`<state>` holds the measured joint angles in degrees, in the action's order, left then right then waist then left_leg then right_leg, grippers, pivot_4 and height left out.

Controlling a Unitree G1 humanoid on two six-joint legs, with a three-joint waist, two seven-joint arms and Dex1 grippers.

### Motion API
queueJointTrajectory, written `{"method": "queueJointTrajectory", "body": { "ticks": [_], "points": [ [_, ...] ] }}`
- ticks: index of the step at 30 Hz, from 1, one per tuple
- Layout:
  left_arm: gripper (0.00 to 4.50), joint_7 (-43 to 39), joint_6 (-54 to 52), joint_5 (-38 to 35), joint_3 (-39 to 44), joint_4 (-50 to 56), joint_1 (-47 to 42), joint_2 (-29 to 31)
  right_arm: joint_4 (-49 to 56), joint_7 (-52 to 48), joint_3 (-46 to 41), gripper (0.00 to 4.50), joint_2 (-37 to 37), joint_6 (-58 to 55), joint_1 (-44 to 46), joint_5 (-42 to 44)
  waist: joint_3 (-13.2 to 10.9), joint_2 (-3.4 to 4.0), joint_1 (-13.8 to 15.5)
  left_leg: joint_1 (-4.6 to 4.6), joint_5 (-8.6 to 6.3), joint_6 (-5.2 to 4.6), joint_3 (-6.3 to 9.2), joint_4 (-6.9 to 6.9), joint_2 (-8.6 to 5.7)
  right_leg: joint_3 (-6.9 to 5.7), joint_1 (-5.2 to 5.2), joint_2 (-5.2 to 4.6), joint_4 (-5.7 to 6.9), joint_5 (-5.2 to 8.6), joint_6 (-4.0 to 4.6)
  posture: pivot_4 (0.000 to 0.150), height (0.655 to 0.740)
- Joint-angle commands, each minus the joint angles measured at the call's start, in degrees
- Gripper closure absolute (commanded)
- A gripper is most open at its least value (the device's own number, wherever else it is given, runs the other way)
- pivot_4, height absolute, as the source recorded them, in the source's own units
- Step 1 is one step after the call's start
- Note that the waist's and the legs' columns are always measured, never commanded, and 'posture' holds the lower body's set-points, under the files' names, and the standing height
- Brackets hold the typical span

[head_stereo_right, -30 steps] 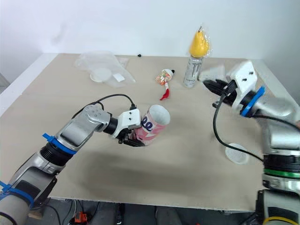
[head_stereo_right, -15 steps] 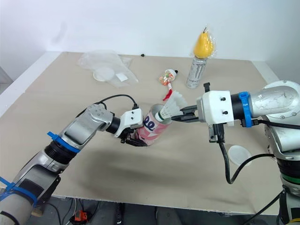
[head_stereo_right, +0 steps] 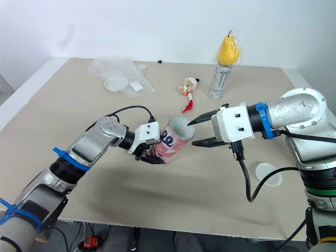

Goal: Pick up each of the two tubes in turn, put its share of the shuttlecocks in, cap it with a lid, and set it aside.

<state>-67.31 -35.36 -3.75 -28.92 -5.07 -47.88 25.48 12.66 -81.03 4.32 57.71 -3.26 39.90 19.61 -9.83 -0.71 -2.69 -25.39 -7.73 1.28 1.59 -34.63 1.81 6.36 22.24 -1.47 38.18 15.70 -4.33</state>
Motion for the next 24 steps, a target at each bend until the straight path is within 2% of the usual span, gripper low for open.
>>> {"method": "queueJointTrajectory", "body": {
  "ticks": [1,4,7,11,14,21,24],
  "points": [
    [1.68,0.1,-0.2,1.6,-0.8,-0.6,-0.2,1.0,1.2,2.6,-4.7,0.09,-0.6,-6.4,2.2,5.7,0.0,0.00,0.0,0.00,0.00,0.00,0.00,0.00,0.00,0.00,0.00,0.00,0.00,0.00,0.00,0.150,0.7400],
    [1.68,-0.2,0.6,2.0,-0.9,-1.5,-0.9,1.1,-0.8,6.1,-8.3,0.09,1.3,-19.3,3.2,11.3,0.0,-0.01,0.0,-0.01,0.00,0.00,0.00,0.00,0.00,0.00,0.00,-0.01,0.00,-0.02,0.03,0.150,0.7400],
    [1.68,-0.8,1.3,2.4,-1.3,-2.1,-1.7,1.1,-2.2,6.1,-8.9,0.09,3.3,-24.9,3.0,12.3,0.0,-0.01,0.1,-0.01,0.00,0.00,0.01,0.00,0.01,-0.01,0.00,-0.01,-0.01,0.02,0.09,0.150,0.7400],
    [1.68,-1.7,2.5,3.4,-2.2,-2.6,-2.3,1.4,-3.5,6.7,-9.3,0.09,2.1,-28.0,4.2,14.1,0.0,0.01,0.0,-0.01,0.00,0.00,-0.03,0.02,0.03,0.00,0.06,0.00,0.00,0.04,0.18,0.150,0.7400],
    [1.68,-2.3,3.2,4.2,-3.0,-2.7,-2.5,1.6,-3.5,5.2,-7.6,0.91,1.4,-26.6,5.3,13.2,0.0,0.01,0.0,0.00,0.00,0.00,-0.03,0.01,0.04,0.00,0.06,0.01,0.00,0.02,0.16,0.150,0.7400],
    [1.68,-2.9,3.4,4.2,-2.7,-2.6,-3.2,1.0,-3.3,-2.0,2.1,4.37,1.1,-18.8,9.3,4.6,0.0,0.01,0.0,0.00,0.00,0.00,-0.04,0.02,0.04,-0.01,0.09,0.03,0.00,0.03,0.13,0.150,0.7400],
    [1.68,-3.3,3.1,4.0,-2.4,-2.5,-3.5,1.0,-3.2,-5.0,6.8,4.45,-0.7,-17.6,12.1,2.0,0.0,0.01,-0.1,-0.02,0.00,0.00,-0.07,0.02,0.04,0.01,0.13,0.02,0.00,0.02,0.08,0.150,0.7400]
  ]
}}
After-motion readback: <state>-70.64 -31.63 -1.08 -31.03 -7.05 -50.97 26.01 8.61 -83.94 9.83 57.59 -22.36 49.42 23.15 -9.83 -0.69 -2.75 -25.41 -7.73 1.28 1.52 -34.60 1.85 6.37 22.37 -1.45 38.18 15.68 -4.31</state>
